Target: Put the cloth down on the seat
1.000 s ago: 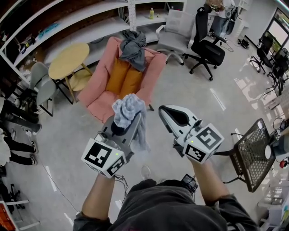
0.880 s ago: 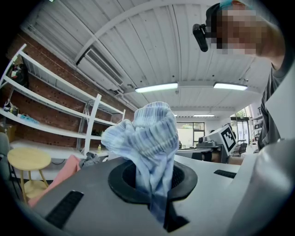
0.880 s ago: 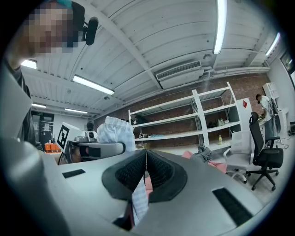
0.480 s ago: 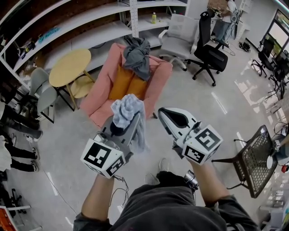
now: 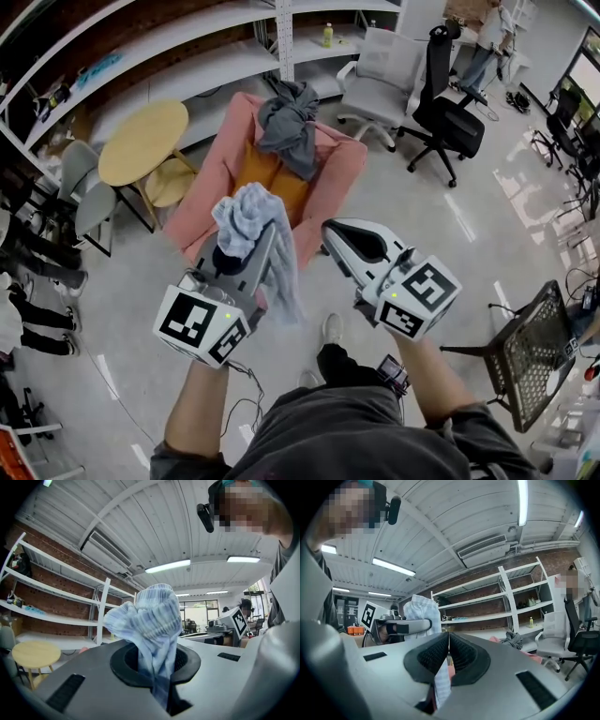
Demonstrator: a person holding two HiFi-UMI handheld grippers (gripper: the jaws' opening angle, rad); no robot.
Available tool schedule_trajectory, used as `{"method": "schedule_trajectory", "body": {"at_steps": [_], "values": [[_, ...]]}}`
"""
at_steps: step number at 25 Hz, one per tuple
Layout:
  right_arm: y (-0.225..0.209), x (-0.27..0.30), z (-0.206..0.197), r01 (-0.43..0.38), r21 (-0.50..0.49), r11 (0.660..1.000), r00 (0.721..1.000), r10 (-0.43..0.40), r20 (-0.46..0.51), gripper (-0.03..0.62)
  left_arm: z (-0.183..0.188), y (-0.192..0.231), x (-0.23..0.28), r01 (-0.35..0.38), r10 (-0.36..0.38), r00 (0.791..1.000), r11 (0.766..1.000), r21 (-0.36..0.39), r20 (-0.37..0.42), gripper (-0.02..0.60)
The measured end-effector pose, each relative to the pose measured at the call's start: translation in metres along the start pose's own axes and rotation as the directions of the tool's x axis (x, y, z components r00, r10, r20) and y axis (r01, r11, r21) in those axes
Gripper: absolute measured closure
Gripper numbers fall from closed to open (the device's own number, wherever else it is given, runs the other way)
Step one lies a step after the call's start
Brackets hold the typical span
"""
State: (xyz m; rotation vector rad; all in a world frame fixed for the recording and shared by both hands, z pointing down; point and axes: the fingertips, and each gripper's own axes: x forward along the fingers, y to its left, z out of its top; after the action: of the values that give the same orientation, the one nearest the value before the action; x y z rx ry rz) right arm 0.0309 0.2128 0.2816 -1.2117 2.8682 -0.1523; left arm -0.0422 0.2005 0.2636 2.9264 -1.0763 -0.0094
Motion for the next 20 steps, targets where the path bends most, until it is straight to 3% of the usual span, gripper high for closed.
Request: {"method": "schedule_trajectory", "body": {"at_steps": [10,20], "values": [[-0.098,0.072,0.030,-0.127,-0.029,0.991,0.992,0.128,0.013,0.577,0.046,0.089,0.097,-0.160,0.157,0.987,0.981,0.108,0.036,0.543],[-0.192,0.124,0.040,-0.177,-0.036,0.984,0.984,0.176,-0.013,0.577,0.067,0.176,0.196,-0.259,0.255,0.966,0.952,0.161,0.046,0.543]]}}
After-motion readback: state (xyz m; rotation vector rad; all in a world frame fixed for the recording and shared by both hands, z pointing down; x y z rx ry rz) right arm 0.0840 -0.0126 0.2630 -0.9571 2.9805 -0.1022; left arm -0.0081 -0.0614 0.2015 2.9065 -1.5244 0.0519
